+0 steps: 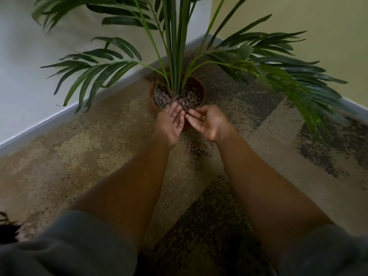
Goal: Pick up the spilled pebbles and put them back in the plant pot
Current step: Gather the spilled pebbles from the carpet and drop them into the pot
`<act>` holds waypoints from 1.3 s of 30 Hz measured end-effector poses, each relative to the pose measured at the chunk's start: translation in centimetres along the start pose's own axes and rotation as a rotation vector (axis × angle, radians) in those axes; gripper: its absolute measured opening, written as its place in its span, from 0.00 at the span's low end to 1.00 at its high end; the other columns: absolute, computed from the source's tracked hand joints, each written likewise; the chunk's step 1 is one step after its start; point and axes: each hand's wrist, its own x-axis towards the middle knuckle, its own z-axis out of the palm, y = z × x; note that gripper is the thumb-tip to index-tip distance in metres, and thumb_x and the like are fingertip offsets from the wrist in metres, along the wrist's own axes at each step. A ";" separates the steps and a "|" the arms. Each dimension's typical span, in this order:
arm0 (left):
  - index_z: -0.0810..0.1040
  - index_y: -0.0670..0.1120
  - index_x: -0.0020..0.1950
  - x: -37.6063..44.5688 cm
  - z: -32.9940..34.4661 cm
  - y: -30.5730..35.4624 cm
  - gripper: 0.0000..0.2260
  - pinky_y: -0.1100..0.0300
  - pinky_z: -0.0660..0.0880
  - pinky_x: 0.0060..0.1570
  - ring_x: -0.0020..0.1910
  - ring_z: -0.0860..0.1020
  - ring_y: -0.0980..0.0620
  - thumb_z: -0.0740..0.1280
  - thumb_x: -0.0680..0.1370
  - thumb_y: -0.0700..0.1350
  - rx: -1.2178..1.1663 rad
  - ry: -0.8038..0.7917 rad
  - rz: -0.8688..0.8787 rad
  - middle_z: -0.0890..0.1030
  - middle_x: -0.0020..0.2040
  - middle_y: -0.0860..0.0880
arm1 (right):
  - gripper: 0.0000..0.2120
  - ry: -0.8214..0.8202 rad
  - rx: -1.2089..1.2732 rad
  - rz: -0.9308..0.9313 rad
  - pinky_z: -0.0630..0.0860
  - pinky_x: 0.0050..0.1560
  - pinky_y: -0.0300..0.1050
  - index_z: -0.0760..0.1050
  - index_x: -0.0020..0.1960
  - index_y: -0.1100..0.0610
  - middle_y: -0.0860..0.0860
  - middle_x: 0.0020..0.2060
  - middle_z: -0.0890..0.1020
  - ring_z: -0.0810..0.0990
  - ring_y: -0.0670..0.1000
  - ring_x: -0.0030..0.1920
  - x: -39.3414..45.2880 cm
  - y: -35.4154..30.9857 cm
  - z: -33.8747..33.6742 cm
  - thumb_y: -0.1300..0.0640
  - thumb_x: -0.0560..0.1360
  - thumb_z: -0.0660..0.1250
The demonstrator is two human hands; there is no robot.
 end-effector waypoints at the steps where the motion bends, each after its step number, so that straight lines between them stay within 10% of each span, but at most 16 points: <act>1: 0.75 0.46 0.67 0.1 -0.2 -0.5 0.17 0.66 0.74 0.43 0.46 0.78 0.57 0.55 0.83 0.50 0.069 0.006 -0.016 0.80 0.50 0.52 | 0.14 0.030 -0.071 0.015 0.82 0.45 0.43 0.72 0.63 0.62 0.56 0.47 0.82 0.83 0.53 0.46 0.2 0.4 -0.6 0.61 0.80 0.55; 5: 0.73 0.48 0.68 0.8 -0.6 -2.5 0.16 0.67 0.74 0.43 0.48 0.77 0.57 0.57 0.82 0.49 0.374 0.012 -0.047 0.78 0.63 0.51 | 0.10 0.172 -0.305 0.024 0.80 0.36 0.40 0.77 0.54 0.60 0.55 0.43 0.82 0.82 0.51 0.41 1.5 1.9 -2.9 0.62 0.78 0.59; 14: 0.74 0.48 0.64 4.4 -3.9 -6.9 0.18 0.53 0.75 0.60 0.63 0.76 0.45 0.64 0.76 0.35 1.107 -0.059 0.061 0.76 0.66 0.43 | 0.08 0.209 -1.512 -0.241 0.73 0.57 0.47 0.73 0.38 0.59 0.57 0.42 0.80 0.77 0.55 0.47 3.0 5.2 -6.5 0.61 0.75 0.61; 17: 0.69 0.46 0.71 3.8 -3.4 -7.1 0.26 0.55 0.71 0.61 0.68 0.72 0.46 0.64 0.74 0.33 1.353 -0.155 0.115 0.70 0.72 0.44 | 0.11 0.174 -1.684 -0.205 0.68 0.68 0.51 0.77 0.52 0.61 0.60 0.57 0.79 0.72 0.58 0.64 4.3 6.4 -7.6 0.55 0.74 0.63; 20: 0.62 0.47 0.77 4.2 -3.2 -7.5 0.33 0.53 0.70 0.65 0.71 0.69 0.43 0.67 0.74 0.35 1.558 -0.200 0.096 0.65 0.75 0.44 | 0.27 0.201 -1.709 -0.135 0.67 0.69 0.51 0.67 0.71 0.59 0.59 0.71 0.66 0.63 0.61 0.71 4.5 6.7 -8.3 0.50 0.75 0.65; 25: 0.54 0.46 0.79 4.8 -3.6 -8.3 0.41 0.50 0.63 0.73 0.75 0.62 0.44 0.72 0.71 0.41 1.757 -0.371 0.072 0.60 0.77 0.45 | 0.32 0.129 -1.851 -0.151 0.64 0.70 0.53 0.65 0.73 0.56 0.58 0.71 0.63 0.62 0.63 0.70 4.8 7.1 -9.1 0.50 0.72 0.69; 39: 0.74 0.51 0.45 4.6 -5.5 -9.6 0.05 0.63 0.67 0.44 0.57 0.70 0.49 0.68 0.72 0.46 1.928 -0.252 0.304 0.75 0.55 0.48 | 0.10 0.051 -1.738 -0.237 0.71 0.63 0.45 0.79 0.56 0.58 0.59 0.63 0.75 0.73 0.58 0.64 4.9 9.4 -8.7 0.62 0.75 0.66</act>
